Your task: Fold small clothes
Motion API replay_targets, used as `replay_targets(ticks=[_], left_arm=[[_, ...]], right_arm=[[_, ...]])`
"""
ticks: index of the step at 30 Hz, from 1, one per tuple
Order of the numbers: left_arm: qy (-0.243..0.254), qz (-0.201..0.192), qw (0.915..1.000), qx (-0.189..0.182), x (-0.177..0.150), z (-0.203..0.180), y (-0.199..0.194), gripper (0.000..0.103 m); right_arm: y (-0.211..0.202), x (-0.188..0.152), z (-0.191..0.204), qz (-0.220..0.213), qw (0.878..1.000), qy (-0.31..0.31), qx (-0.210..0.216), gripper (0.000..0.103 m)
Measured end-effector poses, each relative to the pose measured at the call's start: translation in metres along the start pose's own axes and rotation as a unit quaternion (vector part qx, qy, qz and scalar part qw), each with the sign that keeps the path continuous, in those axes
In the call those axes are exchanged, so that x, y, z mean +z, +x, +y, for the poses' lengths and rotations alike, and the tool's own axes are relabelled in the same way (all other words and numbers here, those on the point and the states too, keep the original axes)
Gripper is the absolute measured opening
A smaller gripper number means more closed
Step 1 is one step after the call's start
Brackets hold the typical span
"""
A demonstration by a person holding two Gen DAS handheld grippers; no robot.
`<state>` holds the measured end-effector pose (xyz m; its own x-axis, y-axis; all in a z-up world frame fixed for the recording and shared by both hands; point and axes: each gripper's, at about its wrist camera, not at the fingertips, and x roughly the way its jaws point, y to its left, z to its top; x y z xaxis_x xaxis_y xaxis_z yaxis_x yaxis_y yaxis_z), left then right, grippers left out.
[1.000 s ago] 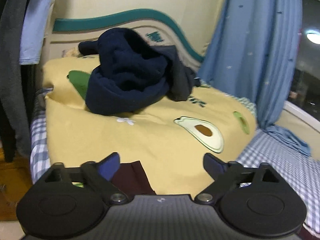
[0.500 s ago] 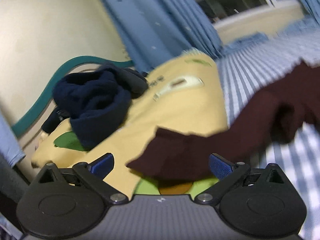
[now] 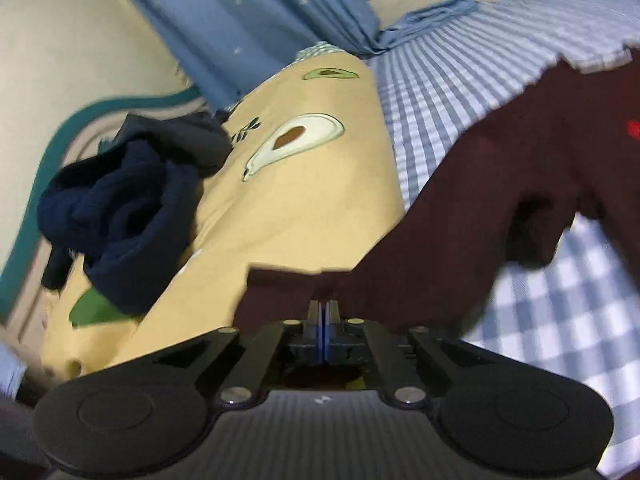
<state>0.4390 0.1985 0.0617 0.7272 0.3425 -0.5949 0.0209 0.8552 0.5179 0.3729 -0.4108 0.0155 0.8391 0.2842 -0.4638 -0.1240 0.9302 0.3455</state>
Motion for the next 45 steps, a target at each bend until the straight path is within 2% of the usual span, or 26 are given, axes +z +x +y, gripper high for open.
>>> replay_targets(ticks=[2,5,7,11,15,17,18,21,24,28,29,31,32,34,35,36,38,40,42,43,45], left_arm=[[-0.030,-0.010,0.9992,-0.023,0.010,0.011,-0.021,0.000],[-0.035,-0.034,0.9983,-0.033,0.018,0.015,-0.045,0.000],[-0.062,-0.036,0.9964,-0.044,0.022,0.019,-0.052,0.000],[-0.115,-0.013,0.9891,-0.091,0.034,0.021,-0.071,0.000],[-0.159,0.022,0.9731,-0.165,0.050,0.028,-0.094,0.000],[-0.169,0.032,0.9682,-0.181,0.058,0.033,-0.100,0.000],[-0.166,0.035,0.9700,-0.174,0.063,0.035,-0.099,0.000],[-0.131,0.049,0.9841,-0.110,0.075,0.040,-0.085,0.000],[-0.105,0.072,0.9906,-0.049,0.081,0.046,-0.056,0.000],[-0.092,0.085,0.9915,0.033,0.080,0.055,-0.010,0.000],[-0.102,0.084,0.9900,0.048,0.077,0.057,0.003,0.000],[-0.141,0.072,0.9859,0.054,0.072,0.059,0.023,0.002],[-0.177,0.057,0.9810,0.056,0.068,0.062,0.033,0.005],[-0.239,0.040,0.9691,0.046,0.057,0.066,0.040,0.034],[-0.272,0.032,0.9607,0.043,0.051,0.068,0.042,0.064],[-0.295,0.021,0.9542,0.046,0.044,0.068,0.040,0.073],[-0.335,-0.009,0.9410,0.049,0.031,0.071,0.029,0.074],[-0.366,-0.052,0.9283,0.041,0.016,0.069,0.011,0.081],[-0.404,-0.094,0.9092,0.036,-0.005,0.061,-0.014,0.097],[-0.418,-0.103,0.9020,0.035,-0.014,0.056,-0.024,0.103],[-0.442,-0.099,0.8913,0.019,-0.036,0.040,-0.038,0.102]], right_arm=[[0.000,0.000,-0.001,-0.001,1.000,0.001,0.001,0.103],[-0.001,0.000,-0.002,-0.001,1.000,0.003,0.001,0.103],[-0.002,-0.001,-0.002,-0.002,1.000,0.004,0.002,0.103],[-0.002,0.000,-0.002,-0.002,1.000,0.005,0.002,0.103],[-0.001,0.000,-0.002,-0.002,1.000,0.005,0.002,0.103],[-0.002,0.000,-0.002,-0.004,1.000,0.007,0.003,0.103],[-0.002,0.000,-0.003,-0.005,1.000,0.009,0.005,0.103],[-0.004,-0.001,-0.006,-0.009,1.000,0.016,0.010,0.103],[-0.005,-0.001,-0.008,-0.013,1.000,0.023,0.017,0.103],[-0.004,0.000,-0.007,-0.015,0.999,0.029,0.023,0.103],[-0.004,0.000,-0.007,-0.015,0.999,0.029,0.023,0.103],[-0.004,-0.001,-0.007,-0.016,0.999,0.029,0.025,0.103],[-0.004,-0.001,-0.007,-0.016,0.999,0.029,0.025,0.103],[-0.005,-0.001,-0.008,-0.017,0.999,0.030,0.026,0.103],[-0.005,-0.001,-0.007,-0.017,0.999,0.029,0.026,0.103],[-0.005,-0.001,-0.007,-0.019,0.999,0.029,0.027,0.103],[-0.007,-0.002,-0.007,-0.024,0.999,0.029,0.031,0.103],[-0.011,-0.003,-0.008,-0.033,0.998,0.030,0.033,0.103],[-0.013,-0.003,-0.006,-0.042,0.998,0.028,0.030,0.103],[-0.014,-0.003,-0.005,-0.044,0.998,0.026,0.028,0.103],[-0.014,-0.002,-0.002,-0.044,0.999,0.019,0.024,0.103]])
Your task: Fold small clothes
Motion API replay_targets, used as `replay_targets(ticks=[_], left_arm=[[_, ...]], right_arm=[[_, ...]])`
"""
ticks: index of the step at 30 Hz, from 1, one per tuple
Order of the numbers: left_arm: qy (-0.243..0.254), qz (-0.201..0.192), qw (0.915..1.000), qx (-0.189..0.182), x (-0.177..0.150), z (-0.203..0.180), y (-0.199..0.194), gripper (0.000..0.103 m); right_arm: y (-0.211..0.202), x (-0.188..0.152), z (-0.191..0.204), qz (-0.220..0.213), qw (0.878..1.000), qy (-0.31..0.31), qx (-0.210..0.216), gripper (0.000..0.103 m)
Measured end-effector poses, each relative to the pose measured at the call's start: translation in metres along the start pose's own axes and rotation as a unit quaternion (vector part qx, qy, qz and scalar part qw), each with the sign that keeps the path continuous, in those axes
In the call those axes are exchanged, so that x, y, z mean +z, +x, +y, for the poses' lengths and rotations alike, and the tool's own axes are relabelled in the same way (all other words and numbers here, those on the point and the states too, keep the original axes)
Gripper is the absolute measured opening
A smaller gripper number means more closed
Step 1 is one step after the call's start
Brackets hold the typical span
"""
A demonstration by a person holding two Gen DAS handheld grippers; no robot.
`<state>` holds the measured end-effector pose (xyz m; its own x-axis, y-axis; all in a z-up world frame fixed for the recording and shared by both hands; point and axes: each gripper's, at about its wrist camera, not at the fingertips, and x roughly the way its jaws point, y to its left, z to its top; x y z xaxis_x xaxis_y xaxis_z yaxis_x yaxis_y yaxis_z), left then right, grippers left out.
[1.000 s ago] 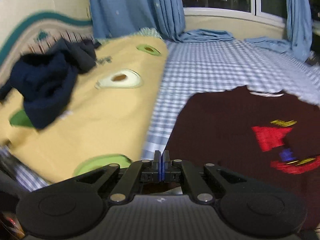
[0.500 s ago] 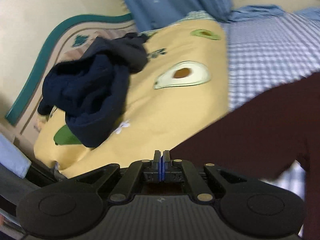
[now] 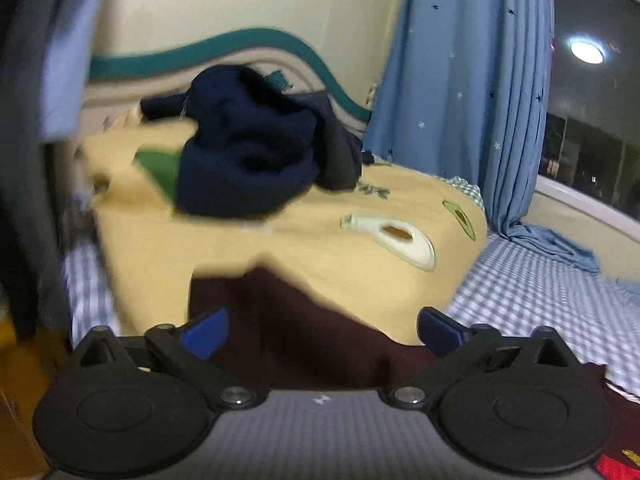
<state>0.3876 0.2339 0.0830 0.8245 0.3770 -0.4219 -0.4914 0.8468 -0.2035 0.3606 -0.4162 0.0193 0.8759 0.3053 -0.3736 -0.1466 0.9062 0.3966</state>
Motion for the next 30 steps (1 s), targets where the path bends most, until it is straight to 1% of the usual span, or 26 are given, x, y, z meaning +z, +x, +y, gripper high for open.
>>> replay_targets(ticks=[2,4,6,8,10,12,13,14,16,17,18,19,21,22,23,24,26,27,30], left_arm=[[-0.028,0.018,0.9992,-0.023,-0.021,0.009,-0.010,0.102],[-0.057,0.027,0.9975,-0.034,-0.039,0.017,-0.010,0.102],[-0.089,0.042,0.9931,-0.063,-0.051,0.026,0.000,0.102],[-0.132,0.036,0.9876,-0.078,-0.061,0.034,0.016,0.102],[-0.179,0.027,0.9785,-0.100,-0.070,0.040,0.027,0.102],[-0.230,0.013,0.9661,-0.117,-0.080,0.045,0.039,0.102],[-0.258,0.006,0.9591,-0.117,-0.084,0.046,0.043,0.101],[-0.290,-0.002,0.9498,-0.117,-0.089,0.048,0.048,0.101],[-0.323,-0.020,0.9397,-0.112,-0.093,0.048,0.049,0.097],[-0.331,-0.025,0.9371,-0.108,-0.093,0.043,0.049,0.090],[-0.336,-0.027,0.9351,-0.109,-0.093,0.041,0.049,0.075],[-0.341,-0.028,0.9328,-0.113,-0.091,0.041,0.050,0.068],[-0.353,-0.029,0.9282,-0.113,-0.084,0.040,0.052,0.058],[-0.358,-0.034,0.9259,-0.116,-0.080,0.040,0.052,0.050],[-0.357,-0.039,0.9261,-0.114,-0.077,0.040,0.052,0.031],[-0.347,-0.044,0.9306,-0.108,-0.071,0.039,0.052,0.020],[-0.318,-0.051,0.9418,-0.097,-0.058,0.036,0.049,0.011],[-0.307,-0.054,0.9455,-0.095,-0.052,0.036,0.047,0.008],[-0.269,-0.066,0.9562,-0.094,-0.033,0.039,0.036,0.006]], right_arm=[[0.001,0.000,0.004,0.001,1.000,-0.014,-0.001,0.103],[0.002,0.000,0.008,0.006,1.000,-0.030,-0.003,0.103],[0.001,0.001,0.012,0.007,0.999,-0.046,-0.003,0.103],[0.001,0.002,0.015,0.008,0.998,-0.059,-0.001,0.103],[0.002,0.002,0.017,0.011,0.998,-0.066,-0.002,0.103],[0.002,0.001,0.017,0.012,0.998,-0.068,-0.001,0.103],[0.002,0.002,0.017,0.012,0.998,-0.067,-0.001,0.103],[0.002,0.002,0.017,0.012,0.998,-0.067,-0.002,0.103],[0.002,0.002,0.016,0.013,0.998,-0.066,-0.003,0.103],[0.002,0.002,0.016,0.014,0.998,-0.067,-0.003,0.103],[0.002,0.002,0.016,0.016,0.998,-0.068,-0.004,0.103],[0.002,0.001,0.017,0.017,0.997,-0.070,-0.005,0.103],[0.003,0.001,0.018,0.018,0.997,-0.074,-0.007,0.103],[0.003,0.001,0.019,0.018,0.997,-0.076,-0.009,0.103],[0.003,0.001,0.019,0.018,0.997,-0.078,-0.011,0.103],[0.003,0.001,0.019,0.018,0.997,-0.079,-0.013,0.103],[0.003,0.002,0.021,0.016,0.996,-0.083,-0.018,0.103],[0.002,0.002,0.021,0.015,0.996,-0.084,-0.019,0.103],[0.000,0.001,0.021,0.012,0.996,-0.089,-0.020,0.103]])
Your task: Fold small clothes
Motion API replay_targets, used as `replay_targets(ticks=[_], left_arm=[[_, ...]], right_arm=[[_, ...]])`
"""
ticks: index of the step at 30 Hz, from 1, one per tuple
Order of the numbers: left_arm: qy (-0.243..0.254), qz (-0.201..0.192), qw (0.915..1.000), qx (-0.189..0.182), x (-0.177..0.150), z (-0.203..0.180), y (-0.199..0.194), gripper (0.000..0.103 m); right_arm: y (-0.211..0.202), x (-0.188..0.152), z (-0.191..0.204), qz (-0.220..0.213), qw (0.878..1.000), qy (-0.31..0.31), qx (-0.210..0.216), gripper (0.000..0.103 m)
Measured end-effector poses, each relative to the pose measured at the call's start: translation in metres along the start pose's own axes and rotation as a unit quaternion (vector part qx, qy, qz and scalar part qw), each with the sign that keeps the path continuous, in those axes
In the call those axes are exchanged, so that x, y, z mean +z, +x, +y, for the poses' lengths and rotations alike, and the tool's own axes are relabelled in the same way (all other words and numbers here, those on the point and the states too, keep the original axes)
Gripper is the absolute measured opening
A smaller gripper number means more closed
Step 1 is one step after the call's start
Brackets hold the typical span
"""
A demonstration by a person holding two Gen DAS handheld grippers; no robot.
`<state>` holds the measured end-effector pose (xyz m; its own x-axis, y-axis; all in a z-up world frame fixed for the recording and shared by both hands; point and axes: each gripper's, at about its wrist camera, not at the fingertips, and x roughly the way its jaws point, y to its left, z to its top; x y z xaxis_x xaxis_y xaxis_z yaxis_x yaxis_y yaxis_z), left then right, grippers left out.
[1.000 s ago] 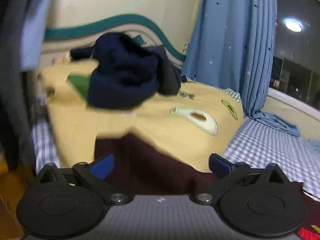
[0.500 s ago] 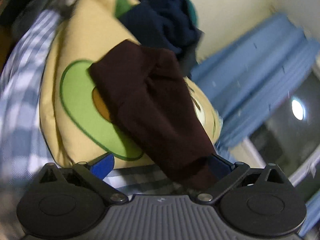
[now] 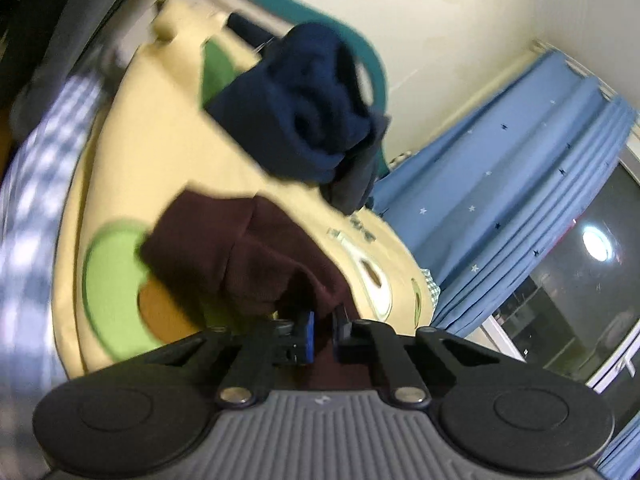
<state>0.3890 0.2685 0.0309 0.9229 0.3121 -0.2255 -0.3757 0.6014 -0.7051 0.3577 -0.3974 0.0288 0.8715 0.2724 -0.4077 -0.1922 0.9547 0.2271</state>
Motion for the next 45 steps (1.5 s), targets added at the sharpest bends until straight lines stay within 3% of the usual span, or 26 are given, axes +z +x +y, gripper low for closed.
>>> replay_targets(ticks=[5,10,14,20,24,29,33,36,39,43,45], left_arm=[[0.149,0.007,0.9886,0.022,0.023,-0.016,-0.001,0.006],[0.216,-0.006,0.9764,0.007,0.013,-0.048,-0.014,0.006],[0.293,-0.029,0.9553,-0.022,-0.004,-0.098,-0.027,0.006],[0.421,-0.039,0.9004,-0.105,-0.050,-0.180,-0.055,0.006],[0.502,-0.033,0.8486,-0.163,-0.100,-0.225,-0.077,0.006],[0.534,0.068,0.8012,-0.262,-0.169,-0.253,-0.090,0.006],[0.578,0.121,0.7505,-0.296,-0.229,-0.259,-0.100,0.006],[0.598,0.159,0.7248,-0.303,-0.263,-0.253,-0.100,0.006],[0.604,0.189,0.7135,-0.301,-0.284,-0.240,-0.096,0.007],[0.591,0.230,0.7145,-0.294,-0.292,-0.220,-0.097,0.012],[0.582,0.242,0.7182,-0.295,-0.287,-0.214,-0.095,0.024]], right_arm=[[-0.003,-0.002,-0.005,-0.001,1.000,0.009,0.002,0.103],[-0.002,0.000,-0.007,-0.003,1.000,0.017,0.001,0.103],[-0.004,-0.001,-0.007,-0.006,1.000,0.015,0.001,0.103],[-0.011,-0.002,-0.006,-0.010,1.000,0.014,-0.008,0.103],[-0.019,-0.001,-0.009,-0.017,1.000,0.016,-0.017,0.103],[-0.030,0.002,-0.015,-0.025,0.999,0.013,-0.037,0.103],[-0.037,0.001,-0.025,-0.023,0.998,0.018,-0.054,0.103],[-0.040,-0.001,-0.032,-0.020,0.998,0.023,-0.062,0.103],[-0.043,-0.003,-0.039,-0.017,0.997,0.025,-0.068,0.103],[-0.040,-0.006,-0.043,-0.012,0.997,0.032,-0.068,0.103],[-0.038,-0.007,-0.042,-0.012,0.997,0.036,-0.067,0.103]])
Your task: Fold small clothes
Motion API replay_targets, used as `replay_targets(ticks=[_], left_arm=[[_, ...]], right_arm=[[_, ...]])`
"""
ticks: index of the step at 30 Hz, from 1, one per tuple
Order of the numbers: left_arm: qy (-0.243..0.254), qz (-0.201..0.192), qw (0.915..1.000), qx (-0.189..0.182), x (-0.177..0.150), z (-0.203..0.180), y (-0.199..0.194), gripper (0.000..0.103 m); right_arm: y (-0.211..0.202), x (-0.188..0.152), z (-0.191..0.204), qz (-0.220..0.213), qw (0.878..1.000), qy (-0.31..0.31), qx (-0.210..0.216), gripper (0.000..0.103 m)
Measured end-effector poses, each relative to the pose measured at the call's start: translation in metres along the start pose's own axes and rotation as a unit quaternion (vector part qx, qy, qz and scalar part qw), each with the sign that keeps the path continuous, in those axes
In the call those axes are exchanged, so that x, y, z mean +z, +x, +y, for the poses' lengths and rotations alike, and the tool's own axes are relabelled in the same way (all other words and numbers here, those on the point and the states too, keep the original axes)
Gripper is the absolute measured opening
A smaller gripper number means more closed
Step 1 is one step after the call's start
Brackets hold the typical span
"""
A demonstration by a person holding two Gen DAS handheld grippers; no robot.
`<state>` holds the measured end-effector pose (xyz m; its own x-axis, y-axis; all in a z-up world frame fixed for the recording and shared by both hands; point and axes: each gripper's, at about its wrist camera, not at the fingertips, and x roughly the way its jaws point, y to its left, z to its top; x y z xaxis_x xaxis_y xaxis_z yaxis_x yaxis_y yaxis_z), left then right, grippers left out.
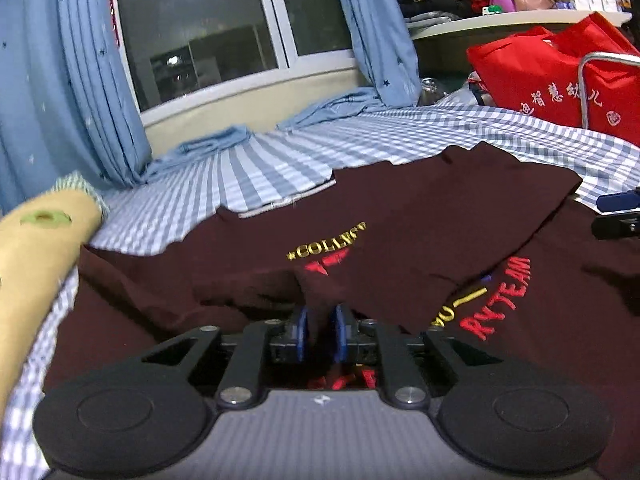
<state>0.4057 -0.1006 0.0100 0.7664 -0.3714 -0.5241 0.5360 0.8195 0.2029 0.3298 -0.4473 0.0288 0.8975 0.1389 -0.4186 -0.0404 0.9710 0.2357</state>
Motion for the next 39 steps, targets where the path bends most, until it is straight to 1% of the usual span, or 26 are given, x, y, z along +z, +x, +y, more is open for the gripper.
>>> replay_targets(ticks=[1,2,3,6,7,9,11,13,15,18,21,22,23,25,26,27,30,31,32,34,35,37,39], left_arm=[[-0.005,-0.001,1.0000,-0.008,-0.001,0.003,-0.001,0.031],[-0.009,-0.005,0.9998,-0.014,-0.003,0.006,-0.005,0.045],[-0.009,-0.011,0.9997,-0.021,-0.003,0.007,-0.008,0.056],[0.018,-0.028,0.9989,-0.034,-0.005,0.002,-0.020,0.063],[0.029,-0.030,0.9984,-0.038,-0.005,0.000,-0.023,0.064],[0.043,-0.031,0.9975,-0.047,-0.005,-0.008,-0.024,0.071],[0.046,-0.034,0.9969,-0.054,-0.007,-0.012,-0.027,0.074],[0.030,-0.039,0.9973,-0.055,-0.012,-0.009,-0.037,0.080],[0.008,-0.036,0.9982,-0.047,-0.017,-0.003,-0.045,0.088],[-0.030,-0.021,0.9993,-0.007,-0.021,0.014,-0.056,0.091],[-0.082,-0.013,0.9957,0.040,-0.026,0.043,-0.065,0.098],[-0.100,-0.013,0.9931,0.059,-0.027,0.054,-0.068,0.099],[-0.124,-0.011,0.9887,0.083,-0.028,0.068,-0.069,0.100],[-0.170,-0.009,0.9779,0.121,-0.029,0.092,-0.071,0.101],[-0.203,-0.009,0.9686,0.144,-0.031,0.107,-0.071,0.102],[-0.229,-0.009,0.9604,0.159,-0.032,0.118,-0.070,0.102],[-0.302,-0.007,0.9344,0.190,-0.040,0.152,-0.063,0.102],[-0.319,-0.002,0.9272,0.196,-0.043,0.162,-0.058,0.102],[-0.330,0.003,0.9228,0.199,-0.046,0.169,-0.053,0.100],[-0.354,0.020,0.9142,0.197,-0.052,0.181,-0.043,0.095],[-0.363,0.031,0.9107,0.195,-0.055,0.186,-0.038,0.092],[-0.368,0.044,0.9078,0.196,-0.061,0.189,-0.031,0.090],[-0.366,0.048,0.9082,0.196,-0.066,0.186,-0.027,0.087]], right_arm=[[0.001,0.000,0.001,0.000,1.000,0.002,0.001,0.103],[0.002,-0.001,0.002,0.000,1.000,0.003,0.002,0.103],[0.003,0.000,0.003,0.001,1.000,0.004,0.004,0.103],[0.005,0.000,0.008,0.002,1.000,0.000,0.008,0.103],[0.005,0.000,0.009,0.003,1.000,-0.003,0.009,0.103],[0.007,0.001,0.012,0.004,1.000,-0.007,0.009,0.103],[0.008,0.004,0.014,0.005,1.000,-0.008,0.012,0.103],[0.009,0.006,0.018,0.006,1.000,-0.010,0.015,0.103],[0.012,0.011,0.022,0.009,1.000,-0.011,0.022,0.103],[0.023,0.023,0.033,0.017,0.999,-0.011,0.042,0.103],[0.042,0.036,0.052,0.035,0.996,-0.016,0.080,0.103],[0.050,0.041,0.060,0.043,0.994,-0.019,0.095,0.103],[0.059,0.046,0.068,0.050,0.992,-0.022,0.109,0.103],[0.075,0.056,0.085,0.056,0.989,-0.025,0.136,0.103],[0.083,0.060,0.094,0.060,0.987,-0.024,0.145,0.103],[0.091,0.064,0.102,0.064,0.986,-0.020,0.152,0.103],[0.117,0.074,0.128,0.076,0.983,-0.013,0.168,0.102],[0.125,0.076,0.139,0.080,0.982,-0.015,0.173,0.101],[0.134,0.078,0.149,0.085,0.980,-0.017,0.178,0.100],[0.147,0.080,0.167,0.098,0.977,-0.025,0.189,0.092],[0.153,0.080,0.177,0.104,0.976,-0.032,0.186,0.091],[0.164,0.078,0.192,0.114,0.976,-0.046,0.177,0.087],[0.173,0.073,0.201,0.129,0.974,-0.058,0.180,0.083]])
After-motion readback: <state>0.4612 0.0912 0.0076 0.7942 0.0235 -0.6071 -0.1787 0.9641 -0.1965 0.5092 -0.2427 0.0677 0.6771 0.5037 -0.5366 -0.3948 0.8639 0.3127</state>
